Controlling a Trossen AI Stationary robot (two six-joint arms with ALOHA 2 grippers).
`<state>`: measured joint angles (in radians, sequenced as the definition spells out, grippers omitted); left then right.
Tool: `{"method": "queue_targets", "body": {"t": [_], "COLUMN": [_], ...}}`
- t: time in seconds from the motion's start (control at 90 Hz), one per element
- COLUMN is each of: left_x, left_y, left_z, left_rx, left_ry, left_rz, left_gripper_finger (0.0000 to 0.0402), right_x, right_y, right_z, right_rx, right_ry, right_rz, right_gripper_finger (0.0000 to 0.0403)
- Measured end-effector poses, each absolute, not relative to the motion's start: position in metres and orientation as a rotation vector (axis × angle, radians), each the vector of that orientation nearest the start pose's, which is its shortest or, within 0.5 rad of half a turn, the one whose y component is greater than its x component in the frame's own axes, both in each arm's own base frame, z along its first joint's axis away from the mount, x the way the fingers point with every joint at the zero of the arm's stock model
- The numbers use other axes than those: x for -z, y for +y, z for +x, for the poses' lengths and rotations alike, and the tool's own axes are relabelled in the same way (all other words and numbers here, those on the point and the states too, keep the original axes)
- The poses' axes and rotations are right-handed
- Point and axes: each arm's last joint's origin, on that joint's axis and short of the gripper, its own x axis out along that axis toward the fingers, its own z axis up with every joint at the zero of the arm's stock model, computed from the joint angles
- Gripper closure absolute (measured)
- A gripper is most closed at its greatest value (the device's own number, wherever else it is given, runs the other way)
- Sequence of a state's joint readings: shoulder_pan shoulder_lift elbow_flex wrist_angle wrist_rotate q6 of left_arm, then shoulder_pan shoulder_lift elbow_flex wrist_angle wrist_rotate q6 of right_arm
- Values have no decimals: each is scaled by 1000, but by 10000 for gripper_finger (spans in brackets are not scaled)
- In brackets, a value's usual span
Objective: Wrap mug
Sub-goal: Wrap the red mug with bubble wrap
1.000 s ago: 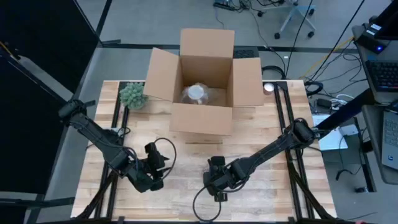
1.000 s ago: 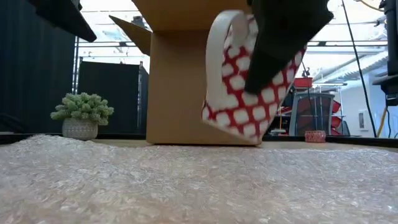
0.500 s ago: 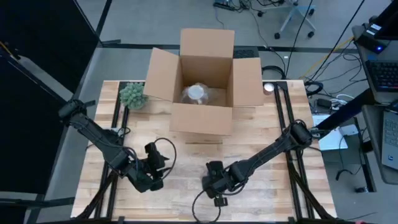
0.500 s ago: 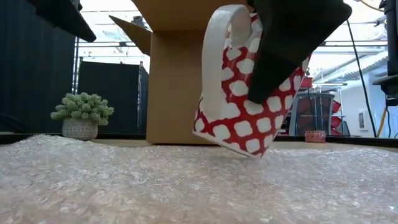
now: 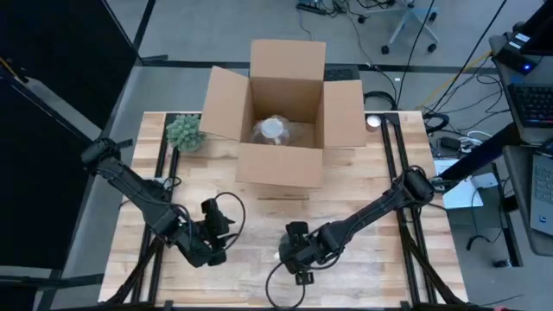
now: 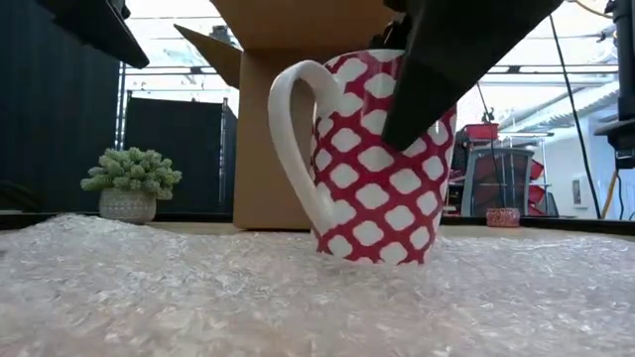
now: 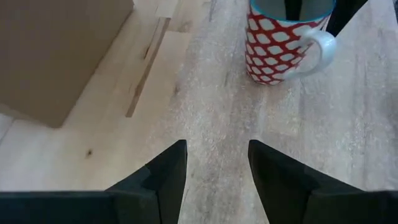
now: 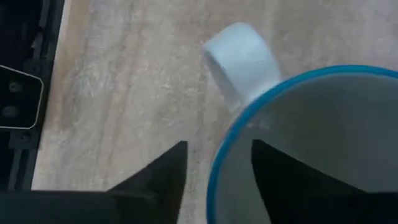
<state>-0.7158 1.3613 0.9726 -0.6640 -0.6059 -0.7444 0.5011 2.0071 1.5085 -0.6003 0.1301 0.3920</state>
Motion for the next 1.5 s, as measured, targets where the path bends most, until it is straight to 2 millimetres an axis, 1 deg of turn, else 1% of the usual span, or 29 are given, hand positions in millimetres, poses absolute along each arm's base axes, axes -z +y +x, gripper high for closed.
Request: {"method": "queue_targets", "body": {"t": [0.133, 0.289, 0.6, 0.9, 0.989, 1.078, 1.178, 1.267, 1.344, 1.411, 1.5], "left_x": [-245, -245, -245, -245, -245, -245, -245, -244, -244, -244, -244], "left_y": [-158, -158, -161, -167, -166, -166, -166, -165, -165, -166, -166], "left_z": [207, 206, 204, 199, 199, 199, 199, 198, 198, 198, 198], "left_rx": [-206, -202, -192, -179, -184, -175, -175, -173, -165, -163, -159], "left_ry": [798, 801, 797, 791, 786, 787, 795, 808, 814, 812, 813], "left_rz": [-53, -46, -51, -30, -28, -8, 7, 5, 0, -5, -9], "left_gripper_finger": [240, 240, 240, 240, 240, 240, 240, 240, 240, 240, 240], "right_x": [-192, -193, -194, -195, -201, -215, -231, -241, -251, -255, -257], "right_y": [198, 199, 198, 198, 197, 197, 194, 190, 185, 182, 177], "right_z": [369, 369, 368, 367, 364, 360, 355, 347, 342, 341, 332], "right_rx": [-124, -140, -160, -154, -170, -197, -214, -188, -117, -87, -61], "right_ry": [1090, 1099, 1112, 1120, 1132, 1125, 1104, 1123, 1082, 1064, 1136], "right_rz": [10, 31, 54, 62, 94, 167, 193, 203, 176, 153, 178], "right_gripper_finger": [194, 183, 181, 181, 181, 181, 181, 181, 181, 181, 181]}}
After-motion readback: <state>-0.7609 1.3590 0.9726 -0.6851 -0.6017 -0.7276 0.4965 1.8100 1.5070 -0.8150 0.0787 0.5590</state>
